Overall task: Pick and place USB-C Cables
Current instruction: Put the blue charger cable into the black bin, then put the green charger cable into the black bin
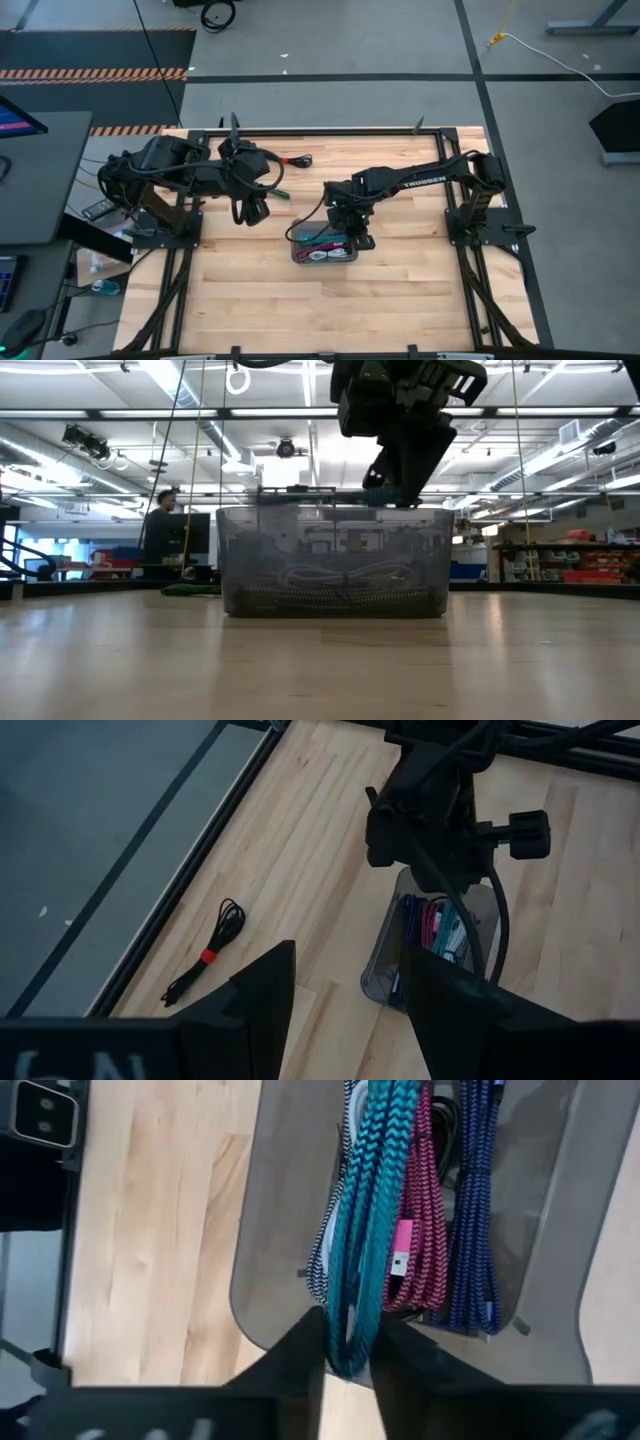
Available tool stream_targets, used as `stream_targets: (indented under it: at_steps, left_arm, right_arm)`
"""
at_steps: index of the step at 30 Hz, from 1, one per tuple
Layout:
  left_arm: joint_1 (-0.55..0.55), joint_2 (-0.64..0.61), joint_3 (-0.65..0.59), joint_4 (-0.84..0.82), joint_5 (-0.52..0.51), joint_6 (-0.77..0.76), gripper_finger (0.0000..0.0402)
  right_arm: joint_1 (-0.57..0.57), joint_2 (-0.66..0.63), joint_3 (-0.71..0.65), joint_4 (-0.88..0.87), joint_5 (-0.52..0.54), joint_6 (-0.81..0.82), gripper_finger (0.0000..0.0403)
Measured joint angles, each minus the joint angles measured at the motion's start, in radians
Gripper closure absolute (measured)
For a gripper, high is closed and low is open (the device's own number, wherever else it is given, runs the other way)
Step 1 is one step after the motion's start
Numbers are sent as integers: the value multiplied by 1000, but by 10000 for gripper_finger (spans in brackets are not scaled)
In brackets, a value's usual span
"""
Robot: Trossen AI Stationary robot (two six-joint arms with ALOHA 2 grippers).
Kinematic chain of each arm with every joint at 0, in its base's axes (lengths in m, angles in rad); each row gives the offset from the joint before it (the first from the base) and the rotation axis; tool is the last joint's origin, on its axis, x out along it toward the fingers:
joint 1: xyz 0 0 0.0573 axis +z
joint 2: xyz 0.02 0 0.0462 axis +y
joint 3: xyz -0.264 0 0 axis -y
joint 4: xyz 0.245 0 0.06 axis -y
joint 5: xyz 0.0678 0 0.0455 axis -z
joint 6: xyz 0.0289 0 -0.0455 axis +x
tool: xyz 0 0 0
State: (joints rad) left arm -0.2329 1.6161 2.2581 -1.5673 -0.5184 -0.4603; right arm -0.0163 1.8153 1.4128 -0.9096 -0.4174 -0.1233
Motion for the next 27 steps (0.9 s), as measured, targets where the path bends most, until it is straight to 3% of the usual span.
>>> stream_targets:
  at_steps: [4, 9, 15, 19, 27]
  left_arm:
    - [0, 0, 0, 0, 0, 0, 216]
    - [1, 0, 0, -2, 0, 0, 216]
    - [17, 0, -76, -4, -9, 0, 216]
    - [53, -1, -197, -3, -12, 1, 216]
    - [128, 0, -569, 0, 13, 4, 216]
  right_arm:
    - [8, -1, 0, 0, 37, 0, 288]
    - [8, -1, 20, -18, 73, 14, 283]
    - [-13, -1, 174, -179, 80, 27, 283]
    - [-25, -1, 334, -327, 80, 27, 282]
    - [-27, -1, 642, -671, 100, 91, 282]
